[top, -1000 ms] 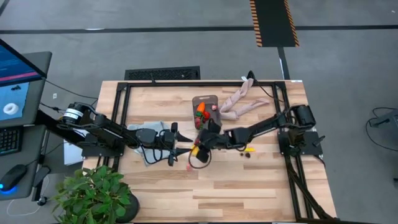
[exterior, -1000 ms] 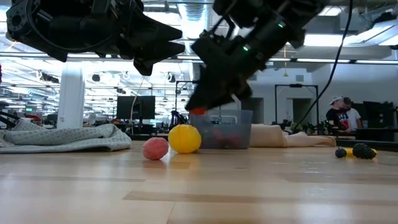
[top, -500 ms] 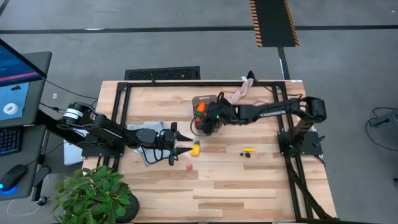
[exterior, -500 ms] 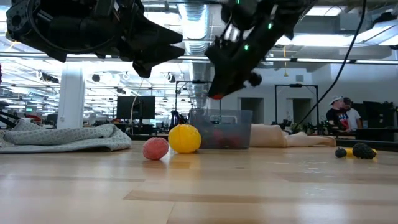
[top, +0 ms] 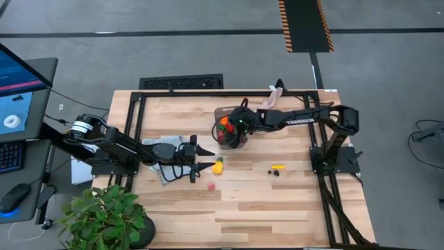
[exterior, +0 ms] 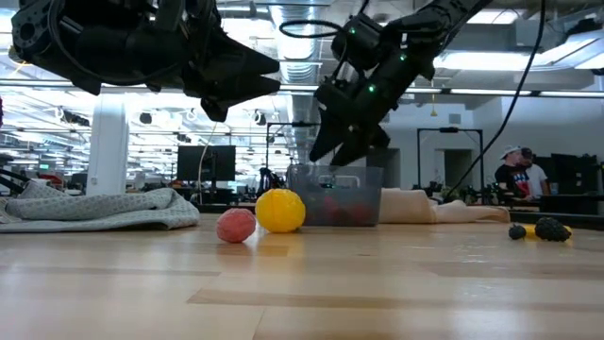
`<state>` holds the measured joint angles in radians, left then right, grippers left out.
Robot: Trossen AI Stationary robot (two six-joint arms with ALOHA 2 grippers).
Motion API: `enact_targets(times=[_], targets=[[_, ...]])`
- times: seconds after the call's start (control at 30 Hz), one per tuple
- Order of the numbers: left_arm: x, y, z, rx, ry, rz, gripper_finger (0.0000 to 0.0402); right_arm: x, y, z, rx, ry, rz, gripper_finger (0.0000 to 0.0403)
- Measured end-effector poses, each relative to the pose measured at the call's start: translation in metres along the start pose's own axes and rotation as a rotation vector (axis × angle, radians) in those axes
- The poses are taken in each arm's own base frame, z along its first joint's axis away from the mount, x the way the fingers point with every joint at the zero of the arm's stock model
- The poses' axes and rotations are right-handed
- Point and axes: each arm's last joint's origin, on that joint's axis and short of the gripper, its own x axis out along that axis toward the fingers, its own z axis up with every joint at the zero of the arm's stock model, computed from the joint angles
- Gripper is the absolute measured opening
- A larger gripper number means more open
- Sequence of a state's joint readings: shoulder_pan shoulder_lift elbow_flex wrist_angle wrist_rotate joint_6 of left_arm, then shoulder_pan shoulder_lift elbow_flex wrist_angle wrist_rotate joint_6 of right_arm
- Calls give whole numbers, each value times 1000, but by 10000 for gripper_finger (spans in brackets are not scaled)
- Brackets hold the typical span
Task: Pick and placing Produce into tupperware
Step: Put the yellow pineapple into the black bin
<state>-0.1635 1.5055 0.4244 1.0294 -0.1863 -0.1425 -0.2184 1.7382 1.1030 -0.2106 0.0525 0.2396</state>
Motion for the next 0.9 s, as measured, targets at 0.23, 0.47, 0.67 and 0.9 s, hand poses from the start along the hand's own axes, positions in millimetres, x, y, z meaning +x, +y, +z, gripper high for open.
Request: enact_targets(times=[0.23,0.47,0.67,0.9], targets=[[0,1,1,-2,-13,19,176,-26,1,19,-67,-80,46,380],[0,1,0,-1,-3,23,176,-82,13,31,-207,-198,364,381],[0,2,-5,-22,53,43,176,-126,14,4,-313,-354,580,380],[0,3,-8,-54,79,63,176,-168,18,-56,-428,-570,680,380]])
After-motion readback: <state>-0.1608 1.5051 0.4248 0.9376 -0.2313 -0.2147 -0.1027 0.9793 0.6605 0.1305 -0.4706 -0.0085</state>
